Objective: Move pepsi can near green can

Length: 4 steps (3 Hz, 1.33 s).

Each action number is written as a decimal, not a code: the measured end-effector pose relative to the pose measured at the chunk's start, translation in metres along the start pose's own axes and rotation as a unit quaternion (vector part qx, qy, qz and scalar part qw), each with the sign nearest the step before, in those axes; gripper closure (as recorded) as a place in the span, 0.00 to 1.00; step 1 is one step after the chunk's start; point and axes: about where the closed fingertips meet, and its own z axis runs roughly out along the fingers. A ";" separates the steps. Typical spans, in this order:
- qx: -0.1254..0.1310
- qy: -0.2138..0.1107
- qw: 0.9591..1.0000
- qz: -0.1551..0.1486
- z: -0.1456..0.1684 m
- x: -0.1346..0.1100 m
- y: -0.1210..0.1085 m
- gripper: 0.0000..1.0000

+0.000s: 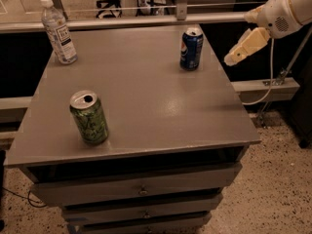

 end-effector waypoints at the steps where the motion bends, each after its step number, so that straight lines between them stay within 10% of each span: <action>1: -0.005 -0.045 0.999 0.024 0.027 -0.018 -0.016 0.00; 3: -0.022 -0.098 0.994 0.045 0.087 -0.042 -0.027 0.00; 4: -0.039 -0.106 0.992 0.057 0.115 -0.047 -0.023 0.18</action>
Offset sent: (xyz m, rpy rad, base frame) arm 0.0827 0.0663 -0.0165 0.2668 -0.0368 -0.0108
